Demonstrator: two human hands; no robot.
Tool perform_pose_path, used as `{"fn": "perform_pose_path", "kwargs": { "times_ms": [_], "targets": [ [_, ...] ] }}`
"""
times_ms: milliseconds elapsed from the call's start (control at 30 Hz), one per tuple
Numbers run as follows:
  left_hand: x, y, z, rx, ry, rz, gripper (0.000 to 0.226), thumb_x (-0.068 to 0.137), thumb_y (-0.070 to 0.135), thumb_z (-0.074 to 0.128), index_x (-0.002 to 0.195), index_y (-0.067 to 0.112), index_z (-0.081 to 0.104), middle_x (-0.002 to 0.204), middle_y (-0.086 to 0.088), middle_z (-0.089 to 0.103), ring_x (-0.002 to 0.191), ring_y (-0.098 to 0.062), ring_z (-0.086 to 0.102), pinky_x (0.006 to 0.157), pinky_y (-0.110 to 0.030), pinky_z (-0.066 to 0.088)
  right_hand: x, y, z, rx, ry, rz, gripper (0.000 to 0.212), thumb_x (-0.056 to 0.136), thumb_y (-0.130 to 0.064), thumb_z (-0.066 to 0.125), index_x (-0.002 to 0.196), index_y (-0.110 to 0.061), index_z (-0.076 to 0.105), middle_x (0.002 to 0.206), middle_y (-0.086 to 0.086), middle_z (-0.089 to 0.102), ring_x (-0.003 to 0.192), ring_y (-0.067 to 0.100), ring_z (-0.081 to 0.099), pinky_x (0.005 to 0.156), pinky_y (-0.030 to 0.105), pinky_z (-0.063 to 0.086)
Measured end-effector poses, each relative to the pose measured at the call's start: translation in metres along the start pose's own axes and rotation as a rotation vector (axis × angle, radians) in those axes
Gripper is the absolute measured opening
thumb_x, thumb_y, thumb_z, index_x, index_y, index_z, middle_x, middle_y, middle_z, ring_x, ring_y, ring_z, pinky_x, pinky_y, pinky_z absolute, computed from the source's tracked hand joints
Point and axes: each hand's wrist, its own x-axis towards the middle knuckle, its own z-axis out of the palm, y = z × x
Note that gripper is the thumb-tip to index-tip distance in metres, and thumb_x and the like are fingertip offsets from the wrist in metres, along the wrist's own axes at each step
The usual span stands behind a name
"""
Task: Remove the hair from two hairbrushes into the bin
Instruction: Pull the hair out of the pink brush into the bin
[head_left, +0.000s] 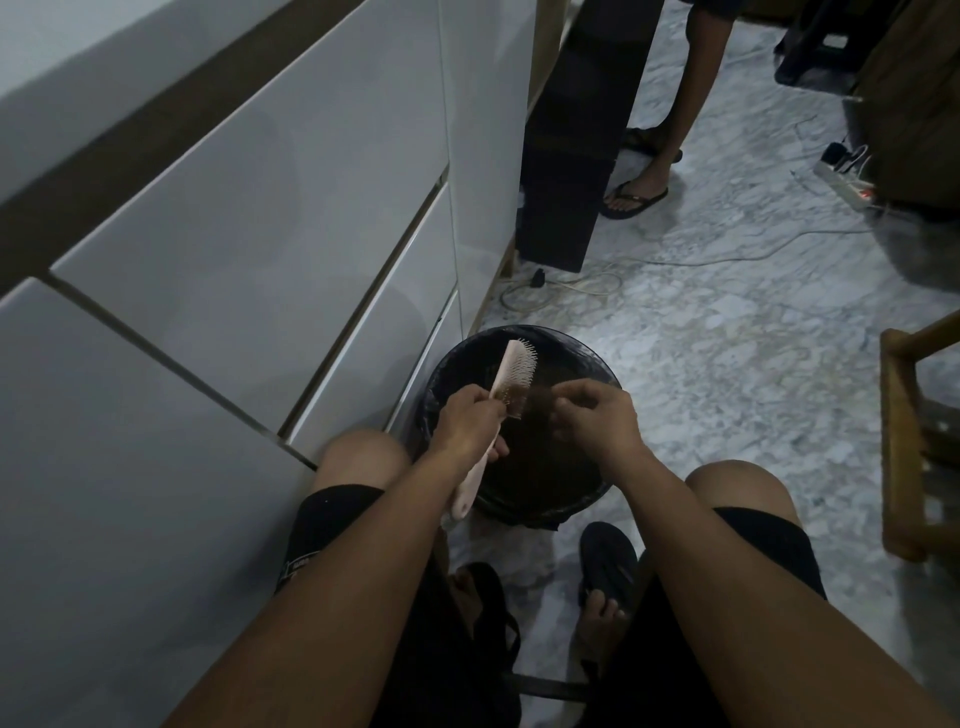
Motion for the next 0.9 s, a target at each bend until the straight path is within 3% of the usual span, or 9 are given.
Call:
{"fn": "perform_pose_path", "kwargs": {
  "times_ms": [100,167,267,400,467,533,600,700,900],
  "targets": [
    [0.0,-0.001,0.001,0.005,-0.033,0.006,0.006,0.091,0.017,0.051,0.092,0.012,0.055,0.072,-0.013,0.065,0.053,-0.023,0.061,0.056,-0.034,0.048,-0.008,-0.006,-0.002,0.129,-0.171,-0.035,0.035,0.084,0.003,0.068,0.114,-0.013,0.062,0.098,-0.001,0.07,0.086,0.015,0.071,0.061,0.023,0.059],
    [0.0,-0.001,0.002,-0.018,-0.051,0.004,0.01,0.088,0.022,0.052,0.091,0.013,0.054,0.08,-0.015,0.067,0.054,-0.024,0.061,0.056,-0.034,0.047,-0.009,-0.005,-0.001,0.112,-0.196,-0.067,0.037,0.082,-0.001,0.071,0.115,-0.016,0.062,0.1,0.002,0.071,0.091,0.017,0.071,0.065,0.026,0.061],
    [-0.003,-0.002,0.003,-0.023,-0.052,0.027,0.028,0.088,0.041,0.056,0.092,0.013,0.057,0.086,-0.016,0.069,0.05,-0.022,0.062,0.048,-0.028,0.045,-0.009,-0.003,0.0,0.055,-0.174,-0.112,0.026,0.085,-0.008,0.071,0.11,-0.015,0.069,0.098,0.008,0.074,0.091,0.023,0.072,0.071,0.032,0.062],
    [-0.006,-0.003,0.003,0.06,0.014,0.082,0.037,0.091,0.049,0.056,0.093,0.013,0.06,0.072,-0.012,0.069,0.039,-0.017,0.06,0.039,-0.024,0.044,-0.008,0.0,0.001,-0.014,-0.152,-0.103,0.012,0.088,-0.011,0.067,0.095,-0.015,0.076,0.091,0.008,0.075,0.084,0.028,0.074,0.08,0.039,0.061],
    [-0.006,-0.004,0.002,0.102,0.007,0.091,0.034,0.095,0.045,0.051,0.096,0.012,0.059,0.067,-0.01,0.067,0.035,-0.014,0.058,0.037,-0.023,0.044,-0.005,0.002,0.001,-0.037,-0.123,-0.09,0.011,0.088,-0.012,0.068,0.088,-0.02,0.076,0.088,0.005,0.075,0.077,0.023,0.074,0.081,0.039,0.061],
    [-0.006,-0.004,0.002,0.15,0.007,0.1,0.033,0.097,0.044,0.047,0.096,0.013,0.057,0.064,-0.009,0.065,0.033,-0.012,0.057,0.036,-0.022,0.044,0.0,0.004,0.001,-0.111,-0.057,-0.101,0.01,0.089,-0.014,0.068,0.089,-0.02,0.076,0.084,0.0,0.074,0.071,0.013,0.072,0.079,0.031,0.059],
    [-0.006,-0.005,0.002,0.182,0.011,0.099,0.036,0.098,0.044,0.045,0.098,0.01,0.056,0.064,-0.009,0.065,0.033,-0.011,0.057,0.037,-0.022,0.044,0.003,0.006,0.0,-0.197,0.033,-0.122,0.011,0.089,-0.016,0.067,0.093,-0.017,0.077,0.086,-0.001,0.074,0.074,0.009,0.068,0.081,0.027,0.056],
    [-0.006,-0.005,0.001,0.196,0.011,0.088,0.039,0.099,0.043,0.044,0.104,0.006,0.057,0.068,-0.009,0.064,0.035,-0.01,0.056,0.039,-0.021,0.044,0.006,0.009,0.0,-0.241,0.145,-0.127,0.011,0.087,-0.019,0.068,0.092,-0.019,0.078,0.094,0.0,0.076,0.09,0.015,0.067,0.09,0.035,0.054],
    [-0.006,-0.005,0.002,0.196,0.003,0.084,0.042,0.099,0.044,0.042,0.107,0.006,0.057,0.073,-0.01,0.065,0.041,-0.013,0.057,0.041,-0.021,0.044,0.006,0.011,-0.001,-0.222,0.246,-0.094,0.01,0.087,-0.022,0.068,0.09,-0.023,0.077,0.093,-0.001,0.075,0.088,0.017,0.068,0.09,0.04,0.055]
  ]
}}
